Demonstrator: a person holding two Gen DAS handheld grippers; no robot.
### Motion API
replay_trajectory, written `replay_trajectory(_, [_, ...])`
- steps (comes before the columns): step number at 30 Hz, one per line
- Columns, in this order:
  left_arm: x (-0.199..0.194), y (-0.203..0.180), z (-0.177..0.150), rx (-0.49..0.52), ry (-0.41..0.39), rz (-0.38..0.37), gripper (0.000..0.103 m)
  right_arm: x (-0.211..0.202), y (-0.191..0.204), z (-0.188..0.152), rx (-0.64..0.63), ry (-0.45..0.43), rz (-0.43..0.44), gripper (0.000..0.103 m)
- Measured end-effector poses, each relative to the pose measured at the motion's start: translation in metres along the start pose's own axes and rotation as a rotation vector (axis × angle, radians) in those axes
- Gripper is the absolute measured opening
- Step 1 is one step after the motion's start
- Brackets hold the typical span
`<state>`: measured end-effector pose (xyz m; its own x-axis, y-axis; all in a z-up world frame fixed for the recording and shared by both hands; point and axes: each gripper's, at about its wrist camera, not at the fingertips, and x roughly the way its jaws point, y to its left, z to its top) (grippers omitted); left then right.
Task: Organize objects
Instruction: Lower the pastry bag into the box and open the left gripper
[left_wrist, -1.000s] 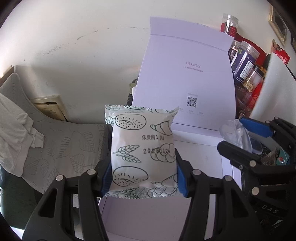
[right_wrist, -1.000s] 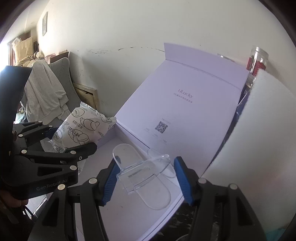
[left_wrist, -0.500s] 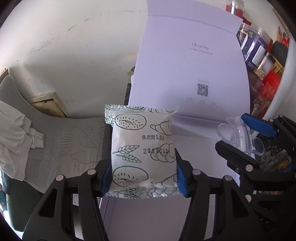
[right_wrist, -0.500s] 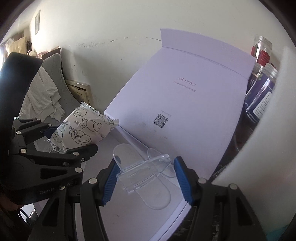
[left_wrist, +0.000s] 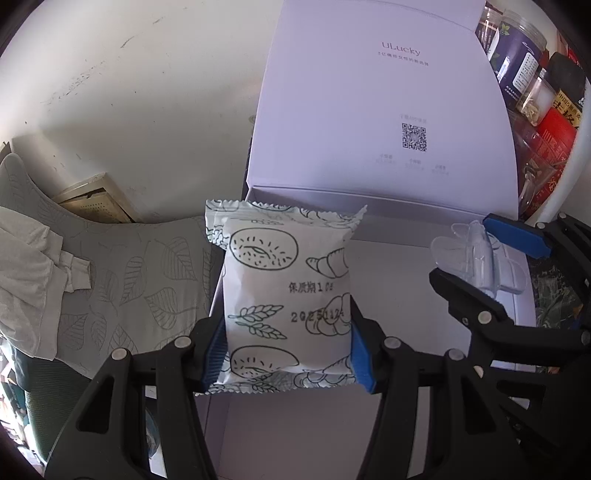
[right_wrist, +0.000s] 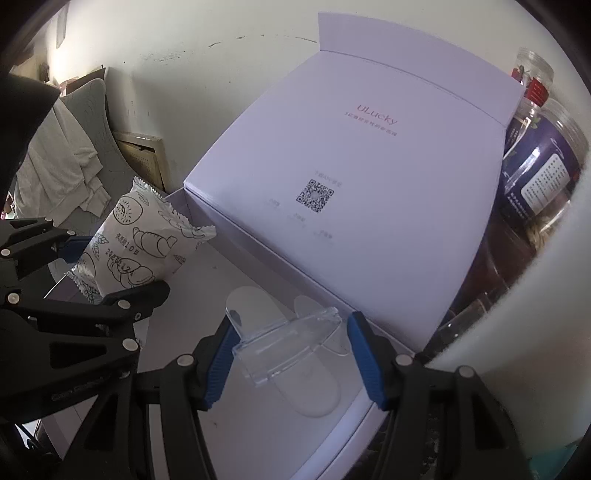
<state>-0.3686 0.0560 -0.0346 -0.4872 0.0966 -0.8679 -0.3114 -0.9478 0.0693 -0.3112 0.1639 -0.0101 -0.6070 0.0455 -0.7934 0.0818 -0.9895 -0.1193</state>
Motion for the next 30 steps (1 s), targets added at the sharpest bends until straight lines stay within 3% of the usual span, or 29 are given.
replay_trajectory(19, [0.017,-0.001,0.000,-0.021,0.082,-0.014,0.056,0.007,-0.012,0.001,0.017,0.068,-0.014,0.062])
replay_trajectory(30, [0.003,0.003,-0.001,-0.010,0.034,0.017,0.056,0.001,-0.011,0.004,0.019,0.070,-0.018,0.064])
